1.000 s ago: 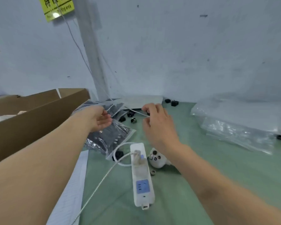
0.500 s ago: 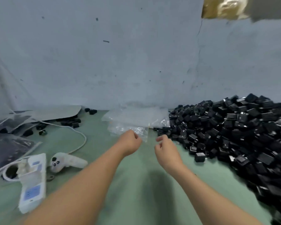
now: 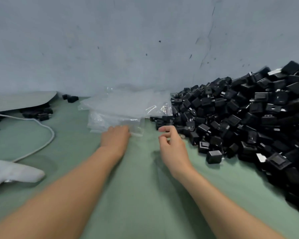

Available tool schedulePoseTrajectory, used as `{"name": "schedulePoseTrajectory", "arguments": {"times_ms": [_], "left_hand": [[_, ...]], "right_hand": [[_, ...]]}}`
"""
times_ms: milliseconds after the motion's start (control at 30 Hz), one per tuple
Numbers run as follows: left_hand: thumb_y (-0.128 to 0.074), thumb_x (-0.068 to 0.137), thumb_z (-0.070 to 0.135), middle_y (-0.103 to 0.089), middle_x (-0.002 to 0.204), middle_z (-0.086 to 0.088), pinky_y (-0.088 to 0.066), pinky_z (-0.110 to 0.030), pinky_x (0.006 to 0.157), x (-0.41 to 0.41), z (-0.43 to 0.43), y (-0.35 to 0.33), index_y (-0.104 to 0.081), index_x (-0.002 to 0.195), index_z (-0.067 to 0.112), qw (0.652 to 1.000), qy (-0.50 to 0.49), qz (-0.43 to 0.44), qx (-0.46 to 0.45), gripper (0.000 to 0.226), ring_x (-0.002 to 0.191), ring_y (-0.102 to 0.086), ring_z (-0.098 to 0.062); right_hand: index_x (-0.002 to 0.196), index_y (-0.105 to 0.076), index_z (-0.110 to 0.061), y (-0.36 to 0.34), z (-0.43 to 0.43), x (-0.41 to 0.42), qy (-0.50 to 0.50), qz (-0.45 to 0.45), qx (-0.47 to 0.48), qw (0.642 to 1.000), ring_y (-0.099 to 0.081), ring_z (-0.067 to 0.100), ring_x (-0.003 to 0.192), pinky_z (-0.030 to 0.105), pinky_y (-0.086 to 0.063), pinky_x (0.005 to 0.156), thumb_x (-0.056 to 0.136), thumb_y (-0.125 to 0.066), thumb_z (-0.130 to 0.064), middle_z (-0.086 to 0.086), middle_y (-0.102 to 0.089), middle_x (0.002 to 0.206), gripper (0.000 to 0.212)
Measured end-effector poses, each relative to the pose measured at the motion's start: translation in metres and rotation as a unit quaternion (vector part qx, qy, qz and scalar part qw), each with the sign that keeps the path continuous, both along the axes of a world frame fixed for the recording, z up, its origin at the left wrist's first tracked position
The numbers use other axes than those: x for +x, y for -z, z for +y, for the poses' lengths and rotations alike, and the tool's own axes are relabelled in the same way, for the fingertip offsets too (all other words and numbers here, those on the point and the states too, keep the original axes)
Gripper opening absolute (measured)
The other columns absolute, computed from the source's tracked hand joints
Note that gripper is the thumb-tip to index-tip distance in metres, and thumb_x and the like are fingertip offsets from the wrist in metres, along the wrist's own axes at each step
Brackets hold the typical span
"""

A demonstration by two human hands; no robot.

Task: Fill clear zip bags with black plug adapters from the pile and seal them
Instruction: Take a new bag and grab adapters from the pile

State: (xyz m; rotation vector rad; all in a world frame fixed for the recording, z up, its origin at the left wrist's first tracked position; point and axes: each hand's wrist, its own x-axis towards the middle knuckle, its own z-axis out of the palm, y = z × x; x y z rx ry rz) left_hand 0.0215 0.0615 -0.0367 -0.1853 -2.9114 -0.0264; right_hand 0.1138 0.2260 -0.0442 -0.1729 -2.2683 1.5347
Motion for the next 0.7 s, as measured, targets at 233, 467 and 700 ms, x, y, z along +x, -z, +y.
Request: {"name": "schedulePoseTrajectory", "arguments": {"times_ms": [233, 467, 700], "left_hand": [[-0.04, 0.103, 0.026, -0.062, 0.091, -0.001, -0.04, -0.037, 0.069, 0.095, -0.007, -0.055, -0.049, 0.101, 0.021, 0.922, 0.091, 0.179, 0.33, 0.01, 0.087, -0.06, -0.025], [-0.042, 0.096, 0.017, -0.064, 0.119, 0.005, -0.045, -0.022, 0.099, 0.251, -0.065, -0.032, -0.058, 0.085, 0.023, 0.882, 0.419, 0.172, 0.131, 0.02, 0.13, -0.055, -0.017], [-0.067, 0.085, 0.01, -0.055, 0.135, 0.017, -0.04, -0.001, 0.073, 0.277, -0.103, 0.007, -0.068, 0.082, 0.031, 0.917, 0.323, 0.011, 0.235, 0.021, 0.086, -0.051, 0.027]], "right_hand": [[0.118, -0.053, -0.029, -0.035, 0.005, 0.045, 0.008, -0.05, -0.23, 0.972, -0.063, 0.015, 0.084, 0.031, -0.049, 0.074, 0.1, -0.046, -0.017, -0.004, -0.06, 0.102, 0.023], [0.125, -0.059, -0.023, -0.039, 0.023, 0.135, -0.028, -0.076, -0.492, 0.867, -0.07, 0.031, 0.104, 0.045, -0.056, 0.085, 0.102, -0.038, -0.056, 0.011, -0.072, 0.114, 0.046], [0.149, -0.038, -0.03, -0.015, 0.041, 0.209, 0.058, -0.067, -0.39, 0.917, -0.073, 0.023, 0.1, 0.044, -0.055, 0.088, 0.1, -0.056, -0.026, 0.004, -0.072, 0.117, 0.053]]}}
